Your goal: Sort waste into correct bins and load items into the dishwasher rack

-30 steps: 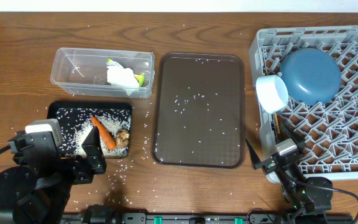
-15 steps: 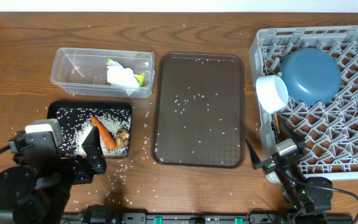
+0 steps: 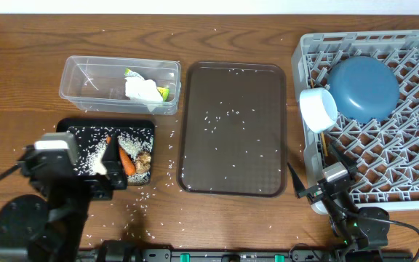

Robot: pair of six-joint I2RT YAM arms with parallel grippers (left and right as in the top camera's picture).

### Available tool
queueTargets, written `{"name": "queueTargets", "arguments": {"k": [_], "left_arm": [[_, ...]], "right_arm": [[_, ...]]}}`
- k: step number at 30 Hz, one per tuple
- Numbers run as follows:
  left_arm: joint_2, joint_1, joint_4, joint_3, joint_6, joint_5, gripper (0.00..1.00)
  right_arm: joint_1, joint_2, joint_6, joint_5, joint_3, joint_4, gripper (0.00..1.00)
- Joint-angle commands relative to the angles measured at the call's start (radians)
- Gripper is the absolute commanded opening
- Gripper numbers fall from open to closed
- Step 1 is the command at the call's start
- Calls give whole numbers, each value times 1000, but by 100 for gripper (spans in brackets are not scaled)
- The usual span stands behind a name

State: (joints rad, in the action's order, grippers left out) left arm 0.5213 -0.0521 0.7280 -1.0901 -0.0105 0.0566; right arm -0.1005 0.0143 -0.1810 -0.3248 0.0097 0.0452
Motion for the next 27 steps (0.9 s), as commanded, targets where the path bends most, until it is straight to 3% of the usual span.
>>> {"name": "queueTargets", "arguments": {"k": [1,6,15,27], "left_arm": [[-85,1,-109,151,112,95,98],[-251,1,-273,403,111,109,98],[-511,1,-379,697,111,108,98],[-520,1,-582,987,111,86,98]], "right_arm": [[-3,-8,11,-5,-5,0,99],[-3,-8,11,-5,-5,-1,99],[-3,-8,11,-5,-5,-1,99],[-3,-8,11,-5,-5,-1,99]]}}
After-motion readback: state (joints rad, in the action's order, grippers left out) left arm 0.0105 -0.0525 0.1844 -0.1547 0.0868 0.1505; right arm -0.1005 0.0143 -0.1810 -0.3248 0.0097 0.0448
